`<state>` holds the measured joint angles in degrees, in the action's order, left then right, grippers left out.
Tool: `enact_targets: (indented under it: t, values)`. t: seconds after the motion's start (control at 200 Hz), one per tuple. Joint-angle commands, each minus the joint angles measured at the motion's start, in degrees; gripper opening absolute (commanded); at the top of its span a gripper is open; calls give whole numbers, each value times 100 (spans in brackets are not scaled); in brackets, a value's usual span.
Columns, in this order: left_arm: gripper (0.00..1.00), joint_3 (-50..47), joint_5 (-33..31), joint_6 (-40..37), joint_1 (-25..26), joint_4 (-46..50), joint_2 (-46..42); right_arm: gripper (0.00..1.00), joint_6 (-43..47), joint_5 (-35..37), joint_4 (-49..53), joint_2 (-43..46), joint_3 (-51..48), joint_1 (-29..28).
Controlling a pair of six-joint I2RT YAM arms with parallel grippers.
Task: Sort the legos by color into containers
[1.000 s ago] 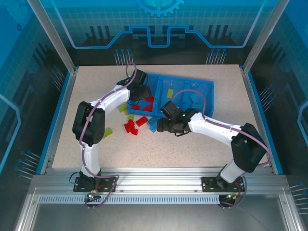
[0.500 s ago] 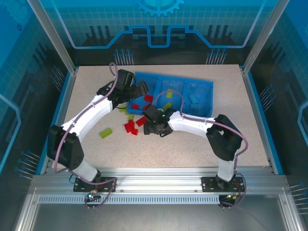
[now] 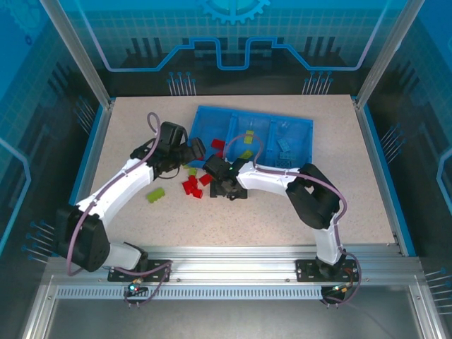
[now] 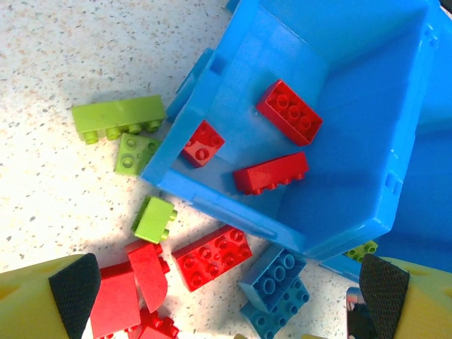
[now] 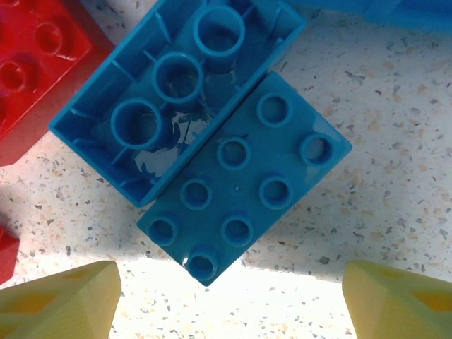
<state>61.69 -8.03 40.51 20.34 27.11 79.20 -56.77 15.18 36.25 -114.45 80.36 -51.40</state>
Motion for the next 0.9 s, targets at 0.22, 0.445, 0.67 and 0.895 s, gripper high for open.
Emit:
enact_targets:
  t: [0.22,0.445,0.67,0.895]
  values:
    - [99,-371,-67,177,-109,-91,-309,84,-373,363,336,-470,505,-46]
    - [99,-464,-67,195,-118,-110,-361,77,-326,497,336,-647,527,-11]
    - [99,-569,-66,242,-118,-171,-414,53,-244,600,292,-414,97,33]
    - [99,-601,-58,249,-124,-196,-405,32,161,606,407,-131,-216,-69]
